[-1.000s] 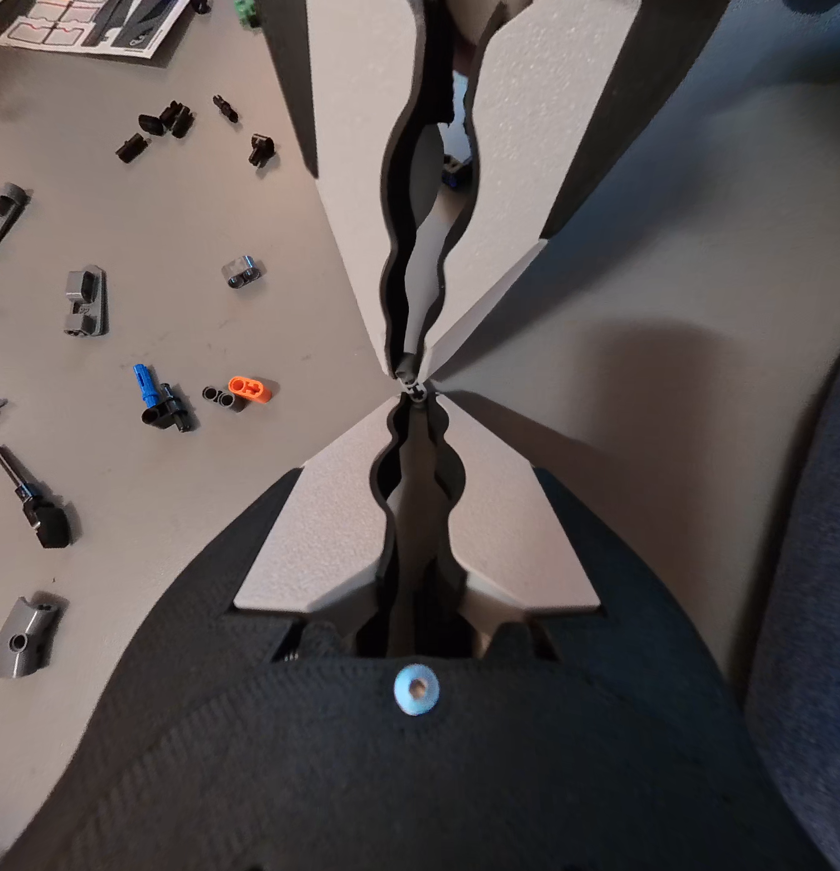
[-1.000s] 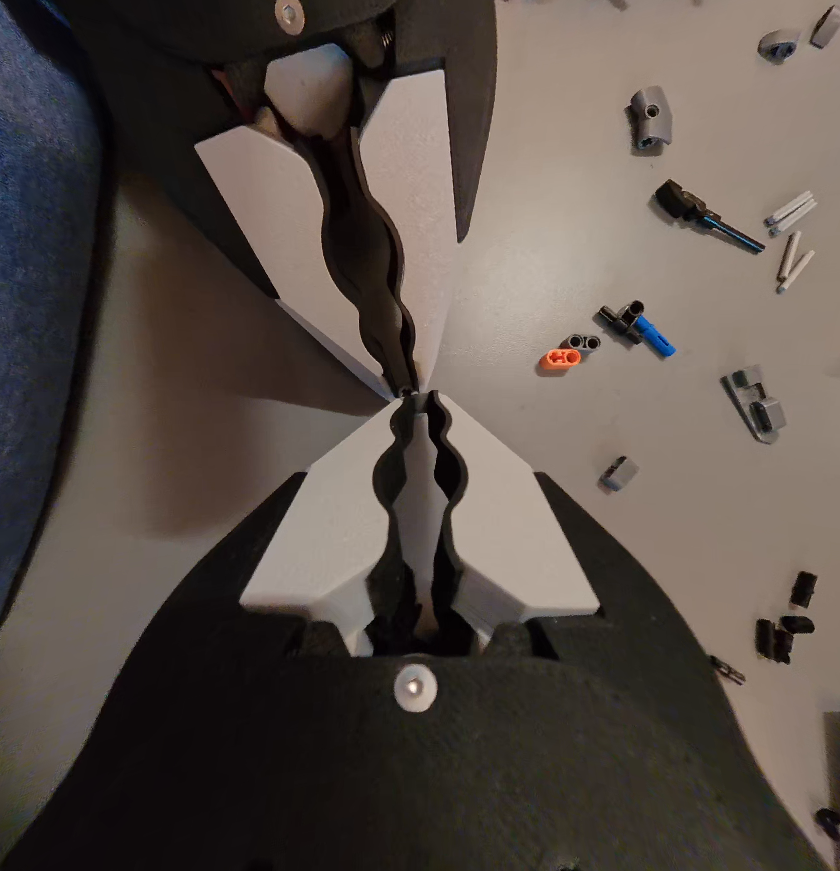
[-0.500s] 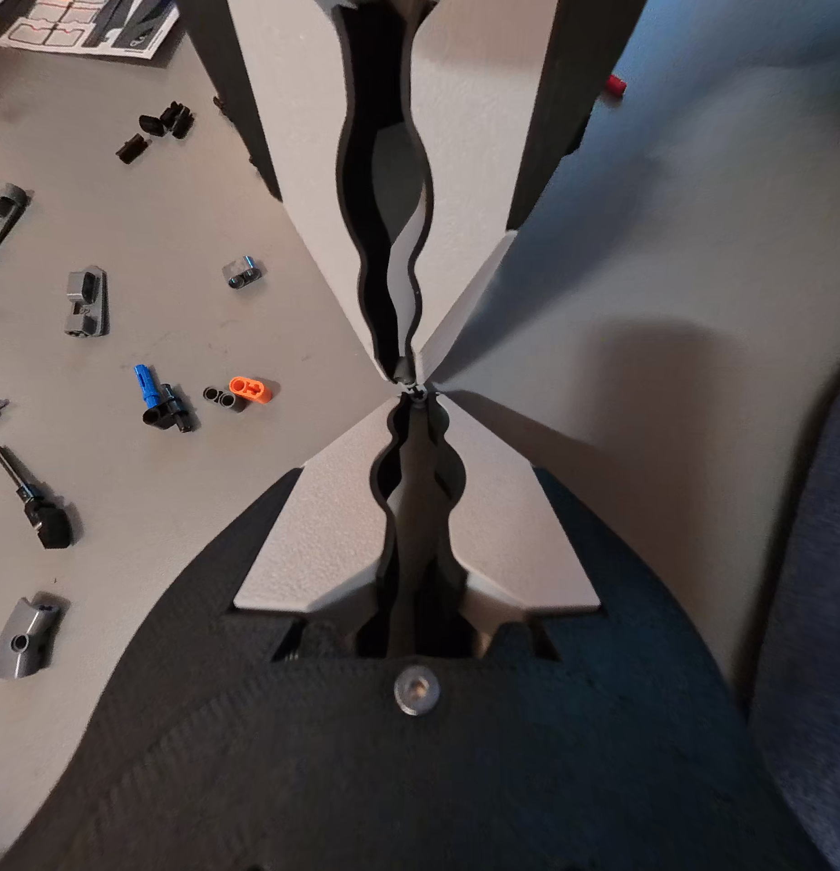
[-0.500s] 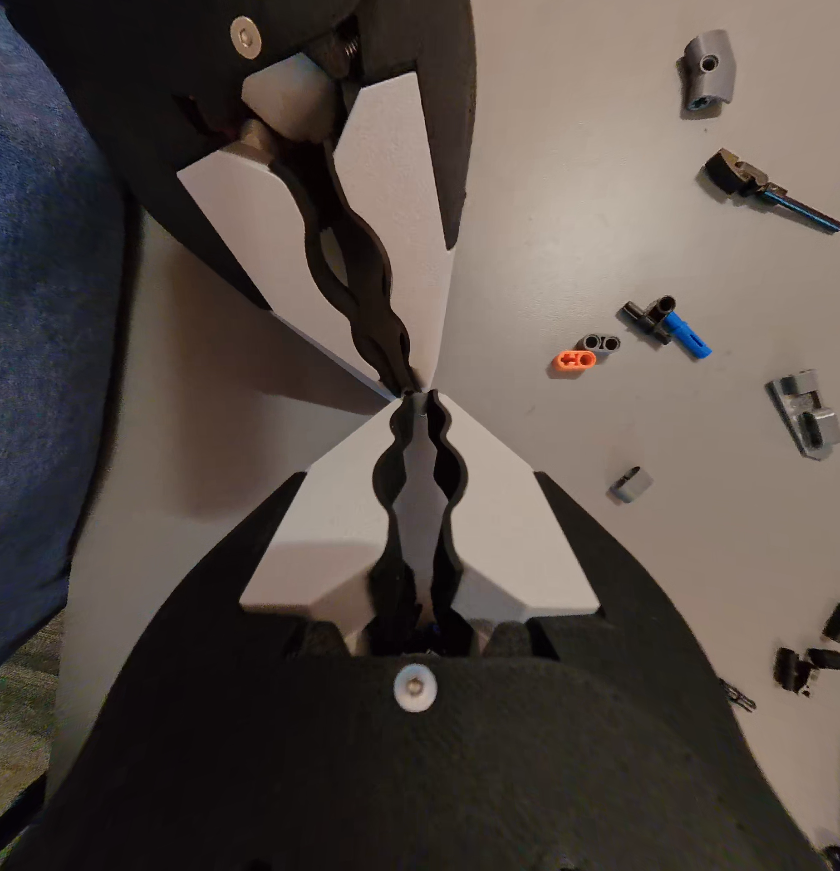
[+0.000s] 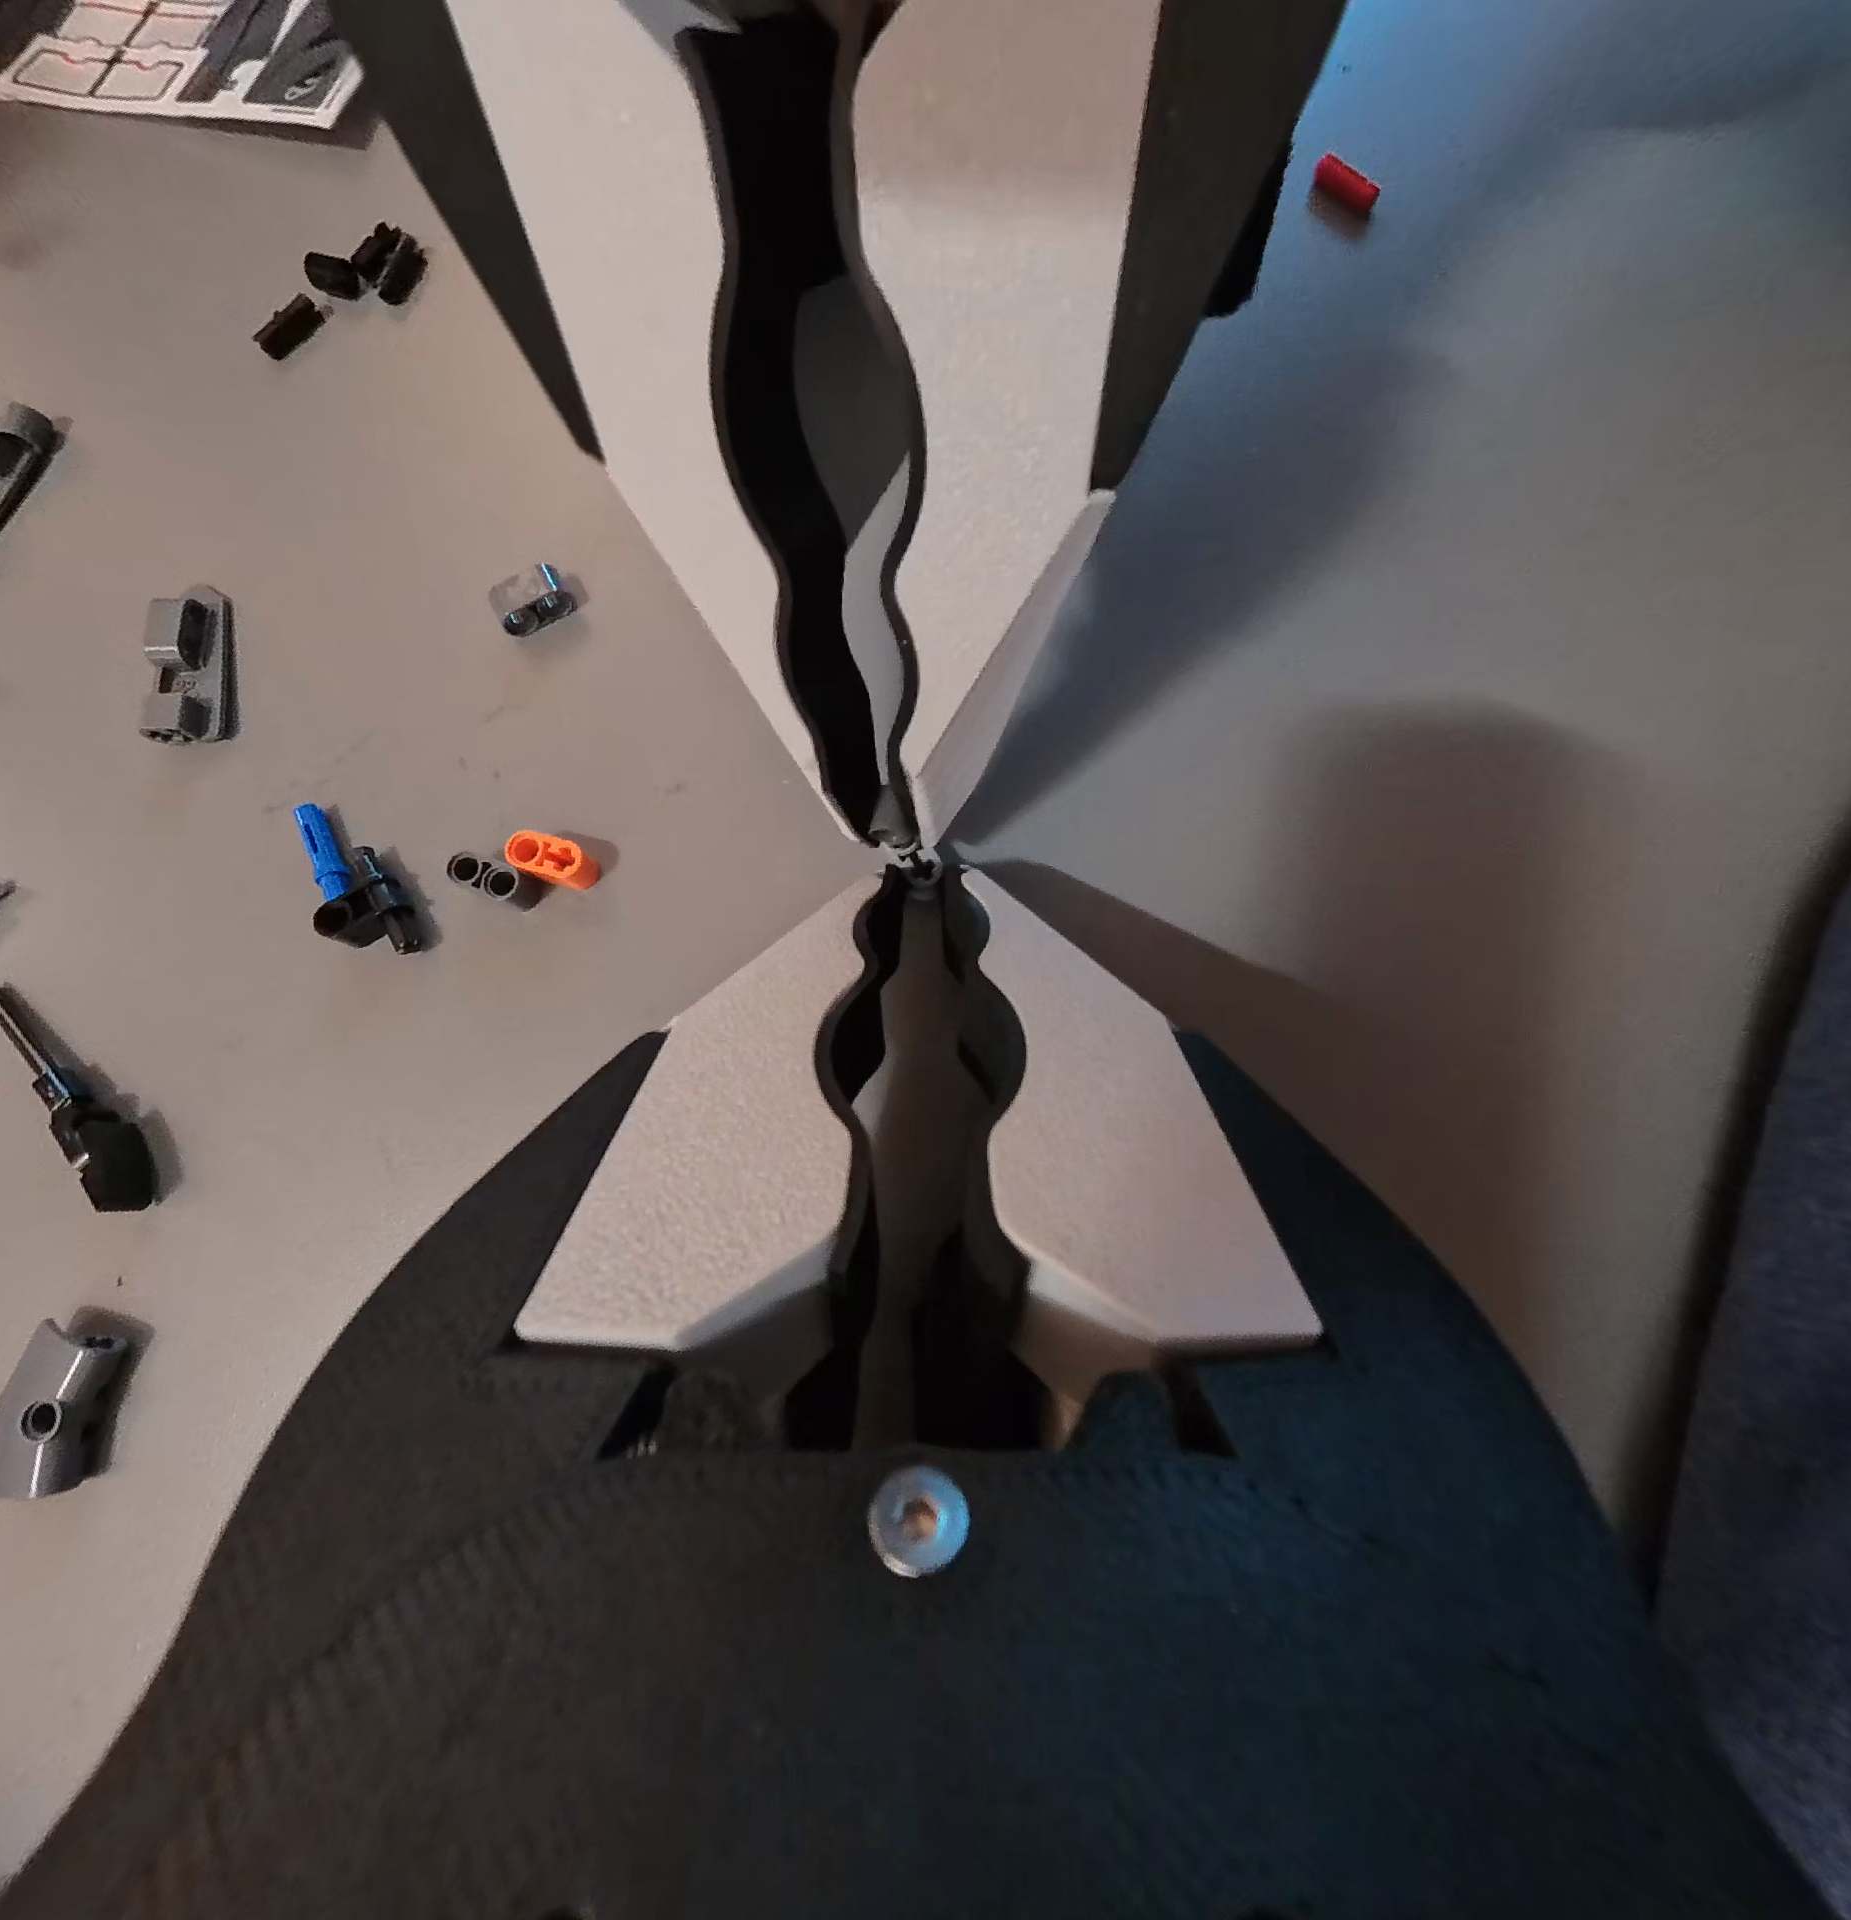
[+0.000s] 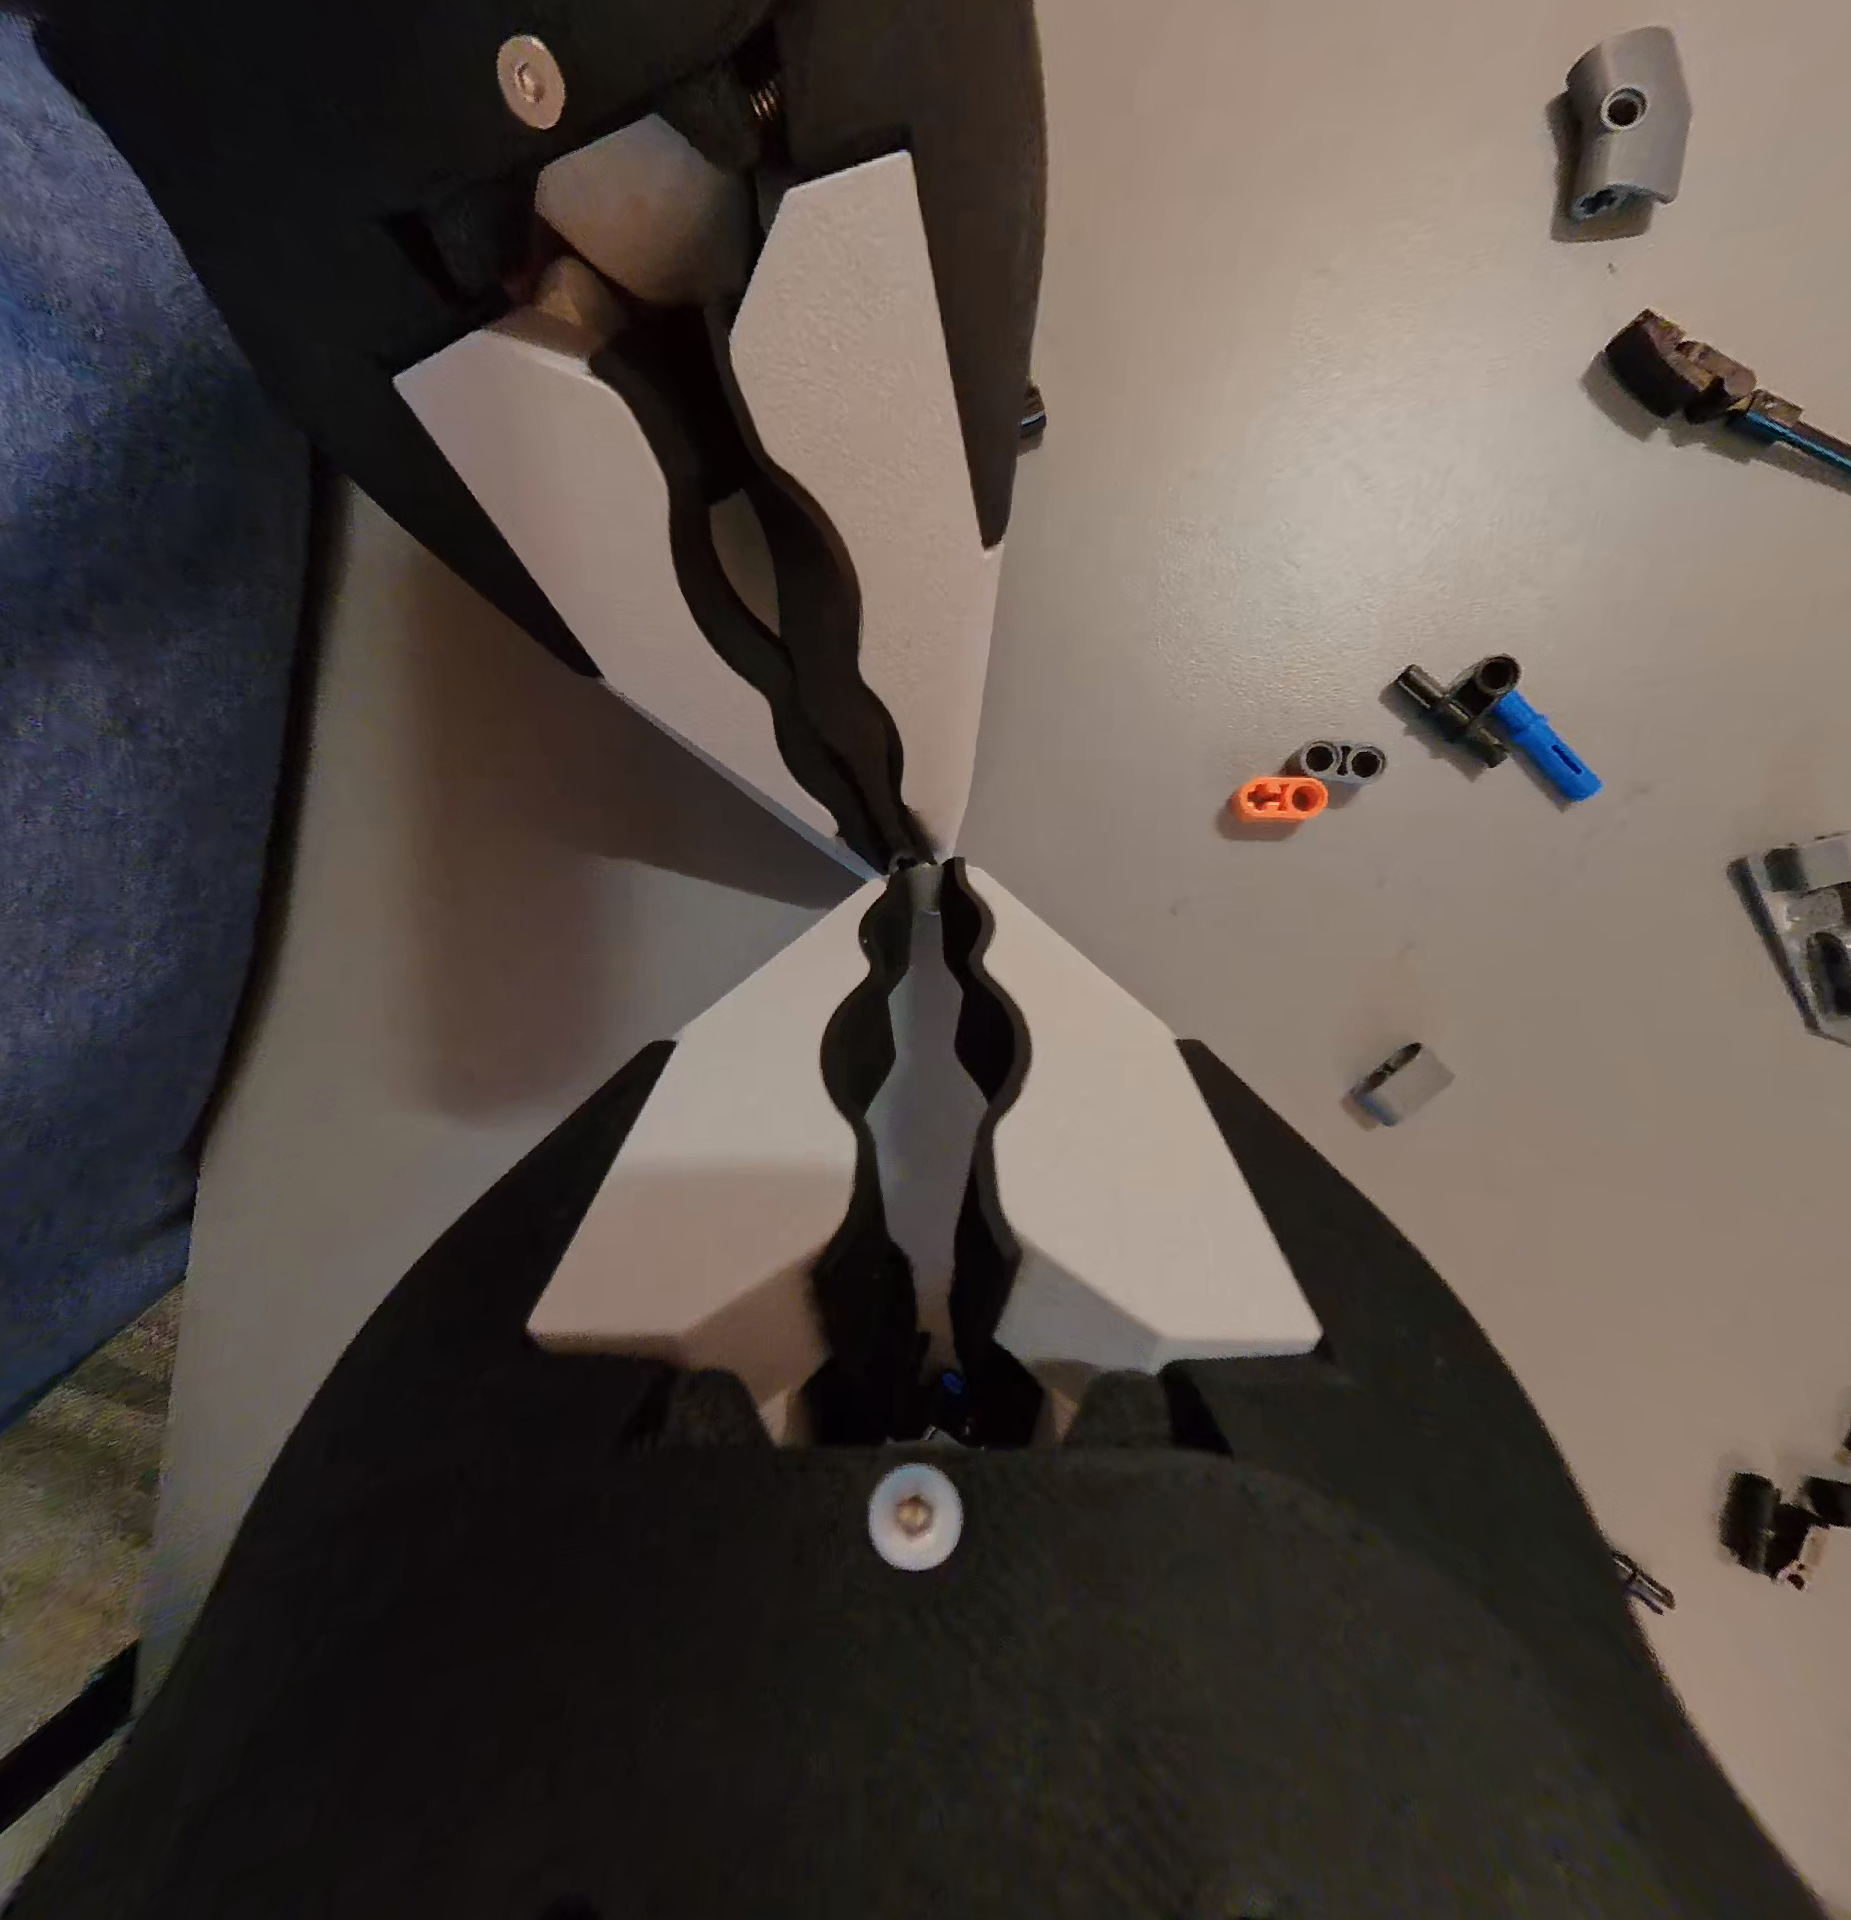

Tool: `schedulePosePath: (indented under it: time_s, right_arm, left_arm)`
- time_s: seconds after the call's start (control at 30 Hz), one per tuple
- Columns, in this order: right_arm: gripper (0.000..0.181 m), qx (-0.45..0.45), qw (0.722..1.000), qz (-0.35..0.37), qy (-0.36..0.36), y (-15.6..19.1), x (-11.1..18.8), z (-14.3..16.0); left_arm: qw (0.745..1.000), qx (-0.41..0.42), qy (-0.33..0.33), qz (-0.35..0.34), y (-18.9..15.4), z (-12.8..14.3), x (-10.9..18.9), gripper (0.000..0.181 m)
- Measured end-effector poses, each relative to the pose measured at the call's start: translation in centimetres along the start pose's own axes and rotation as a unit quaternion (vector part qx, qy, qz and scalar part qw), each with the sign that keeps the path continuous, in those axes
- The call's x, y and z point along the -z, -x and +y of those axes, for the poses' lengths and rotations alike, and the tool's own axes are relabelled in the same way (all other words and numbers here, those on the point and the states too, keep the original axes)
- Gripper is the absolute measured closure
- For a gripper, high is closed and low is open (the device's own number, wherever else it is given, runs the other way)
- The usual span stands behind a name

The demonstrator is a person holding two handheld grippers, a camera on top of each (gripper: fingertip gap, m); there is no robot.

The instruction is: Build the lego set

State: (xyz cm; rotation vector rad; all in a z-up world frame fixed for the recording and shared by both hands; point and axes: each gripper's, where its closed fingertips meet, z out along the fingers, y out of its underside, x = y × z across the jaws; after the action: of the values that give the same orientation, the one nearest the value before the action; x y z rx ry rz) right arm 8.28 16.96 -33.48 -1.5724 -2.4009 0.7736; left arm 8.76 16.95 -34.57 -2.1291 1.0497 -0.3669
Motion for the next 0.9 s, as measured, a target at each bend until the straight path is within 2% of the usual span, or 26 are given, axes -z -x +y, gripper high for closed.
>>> schedulePosePath:
  time_s: [0.37, 0.9]
  right_arm:
    - [0.177, 0.025, 0.996, 0.079, -0.025, -0.1, 0.0, -0.1]
    - [0.177, 0.024, 0.992, 0.118, -0.046, -0.3, 0.0, 0.8]
  left_arm:
    - [1.0, 0.001, 0.0, 0.001, 0.0, 0.0, 0.0, 0.175]
    - [1.0, 0.004, 0.001, -0.002, 0.2, 0.0, 0.0, 0.176]
